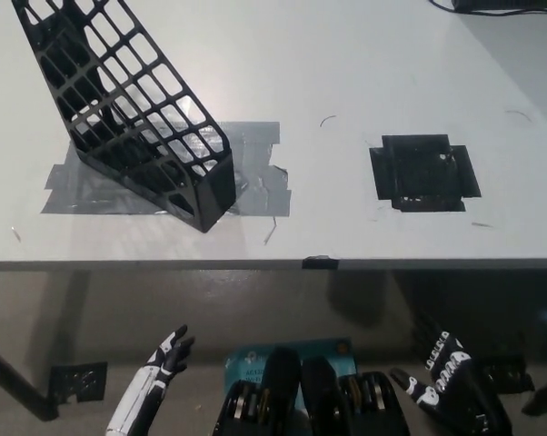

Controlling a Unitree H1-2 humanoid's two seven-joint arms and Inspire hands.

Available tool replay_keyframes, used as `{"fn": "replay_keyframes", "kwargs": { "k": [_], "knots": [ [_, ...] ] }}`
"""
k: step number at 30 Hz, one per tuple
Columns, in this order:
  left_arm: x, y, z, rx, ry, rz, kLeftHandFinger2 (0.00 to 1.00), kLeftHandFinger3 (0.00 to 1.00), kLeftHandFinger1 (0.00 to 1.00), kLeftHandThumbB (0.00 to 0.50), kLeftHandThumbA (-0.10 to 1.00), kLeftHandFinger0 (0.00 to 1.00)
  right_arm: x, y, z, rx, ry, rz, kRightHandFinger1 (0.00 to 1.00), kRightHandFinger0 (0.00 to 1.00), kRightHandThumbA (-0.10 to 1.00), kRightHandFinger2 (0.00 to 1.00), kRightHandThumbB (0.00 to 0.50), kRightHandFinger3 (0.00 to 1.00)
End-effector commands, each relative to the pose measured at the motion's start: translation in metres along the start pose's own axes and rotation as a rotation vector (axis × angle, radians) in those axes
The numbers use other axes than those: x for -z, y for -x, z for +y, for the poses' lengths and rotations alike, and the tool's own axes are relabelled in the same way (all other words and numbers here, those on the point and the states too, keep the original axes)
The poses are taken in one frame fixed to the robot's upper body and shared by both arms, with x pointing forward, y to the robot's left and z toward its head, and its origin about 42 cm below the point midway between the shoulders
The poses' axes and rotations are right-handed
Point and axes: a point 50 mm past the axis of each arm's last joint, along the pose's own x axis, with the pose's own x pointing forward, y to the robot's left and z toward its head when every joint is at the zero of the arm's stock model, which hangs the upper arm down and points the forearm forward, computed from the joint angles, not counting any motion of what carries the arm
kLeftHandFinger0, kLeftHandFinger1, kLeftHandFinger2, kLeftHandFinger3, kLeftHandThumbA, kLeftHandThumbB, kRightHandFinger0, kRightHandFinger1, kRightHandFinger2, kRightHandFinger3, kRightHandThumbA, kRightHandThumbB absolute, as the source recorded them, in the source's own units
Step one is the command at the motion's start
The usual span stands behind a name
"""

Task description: A shelf with a book inside it is placed on the center of the desk infront of the robot. The robot uses its right hand to grab the book, take it out and hand it to a person.

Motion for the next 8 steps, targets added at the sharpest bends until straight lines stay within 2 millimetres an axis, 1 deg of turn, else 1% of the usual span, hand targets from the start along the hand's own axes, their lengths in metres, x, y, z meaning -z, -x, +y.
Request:
{"fn": "replay_keyframes", "kwargs": {
  "k": [1,3,5,8],
  "knots": [
    [-0.0077,-0.0020,0.0052,-0.037,0.015,-0.070,1.00,1.00,1.00,0.248,1.00,1.00,-0.0100,-0.0106,0.0014,-0.059,0.096,-0.087,1.00,1.00,0.97,1.00,0.423,1.00],
    [-0.0065,-0.0022,0.0053,-0.038,0.020,-0.077,1.00,1.00,1.00,0.241,1.00,1.00,-0.0100,-0.0115,0.0005,-0.062,0.102,-0.082,1.00,1.00,0.98,1.00,0.415,1.00],
    [-0.0066,-0.0038,0.0076,-0.044,0.027,-0.081,1.00,1.00,1.00,0.241,1.00,1.00,-0.0100,-0.0149,0.0003,-0.065,0.104,-0.078,1.00,1.00,0.97,1.00,0.410,1.00],
    [-0.0060,-0.0030,0.0077,-0.047,0.030,-0.080,1.00,1.00,1.00,0.239,0.99,1.00,-0.0091,-0.0147,0.0002,-0.070,0.103,-0.070,1.00,1.00,0.97,1.00,0.406,1.00]
  ]
}}
